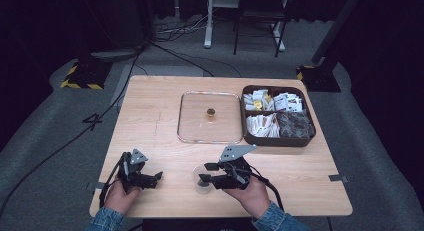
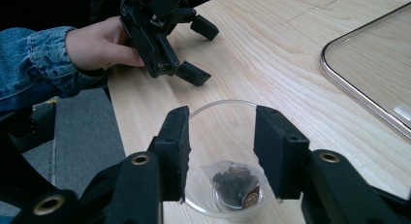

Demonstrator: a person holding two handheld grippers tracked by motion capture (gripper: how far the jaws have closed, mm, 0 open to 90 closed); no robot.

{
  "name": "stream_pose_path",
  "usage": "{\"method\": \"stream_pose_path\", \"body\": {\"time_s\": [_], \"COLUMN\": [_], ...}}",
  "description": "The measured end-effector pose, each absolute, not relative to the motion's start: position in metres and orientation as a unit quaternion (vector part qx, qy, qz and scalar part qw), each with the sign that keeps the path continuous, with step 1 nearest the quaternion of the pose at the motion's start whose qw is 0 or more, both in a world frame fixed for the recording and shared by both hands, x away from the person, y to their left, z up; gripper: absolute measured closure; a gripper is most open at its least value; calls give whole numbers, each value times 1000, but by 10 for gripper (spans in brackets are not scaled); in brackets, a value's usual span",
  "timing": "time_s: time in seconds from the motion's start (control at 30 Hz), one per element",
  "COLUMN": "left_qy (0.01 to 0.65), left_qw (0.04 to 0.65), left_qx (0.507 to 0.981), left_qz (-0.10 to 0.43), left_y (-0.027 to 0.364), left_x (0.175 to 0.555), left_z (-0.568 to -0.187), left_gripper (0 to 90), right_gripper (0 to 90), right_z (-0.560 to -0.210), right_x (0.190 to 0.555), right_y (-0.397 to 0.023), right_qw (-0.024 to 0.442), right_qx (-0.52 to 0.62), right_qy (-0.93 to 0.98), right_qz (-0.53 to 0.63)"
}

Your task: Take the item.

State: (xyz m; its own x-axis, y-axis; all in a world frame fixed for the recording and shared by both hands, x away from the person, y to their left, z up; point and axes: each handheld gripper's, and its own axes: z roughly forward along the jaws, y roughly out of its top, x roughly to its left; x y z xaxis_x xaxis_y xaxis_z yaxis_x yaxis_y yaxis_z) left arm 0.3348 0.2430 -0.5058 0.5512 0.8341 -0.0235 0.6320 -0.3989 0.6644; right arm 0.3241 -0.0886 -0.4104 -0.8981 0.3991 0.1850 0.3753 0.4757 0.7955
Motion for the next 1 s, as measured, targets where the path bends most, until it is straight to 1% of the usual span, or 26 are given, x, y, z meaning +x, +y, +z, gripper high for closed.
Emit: {"method": "stream_pose_path", "body": {"time_s": [0.23, 0.53, 0.67, 0.7, 0.77, 1.0], "left_qy": [446, 444, 447, 447, 447, 448], "left_qw": [319, 318, 320, 319, 319, 318], "left_qx": [821, 823, 821, 821, 821, 821], "left_qz": [158, 156, 158, 158, 158, 158], "left_y": [243, 243, 243, 243, 243, 243], "left_x": [335, 335, 334, 334, 334, 332], "left_z": [-506, -506, -506, -506, -506, -506], "left_gripper": [0, 0, 1, 1, 1, 1], "right_gripper": [529, 459, 434, 416, 414, 377], "right_z": [-404, -385, -379, -377, -376, -368], "right_x": [325, 327, 328, 331, 332, 338], "right_y": [-95, -121, -137, -147, -151, -189], "right_qw": [22, 43, 58, 62, 62, 84], "right_qx": [227, 241, 248, 257, 259, 283], "right_qy": [853, 840, 837, 836, 835, 824], "right_qz": [470, 484, 484, 482, 481, 484]}}
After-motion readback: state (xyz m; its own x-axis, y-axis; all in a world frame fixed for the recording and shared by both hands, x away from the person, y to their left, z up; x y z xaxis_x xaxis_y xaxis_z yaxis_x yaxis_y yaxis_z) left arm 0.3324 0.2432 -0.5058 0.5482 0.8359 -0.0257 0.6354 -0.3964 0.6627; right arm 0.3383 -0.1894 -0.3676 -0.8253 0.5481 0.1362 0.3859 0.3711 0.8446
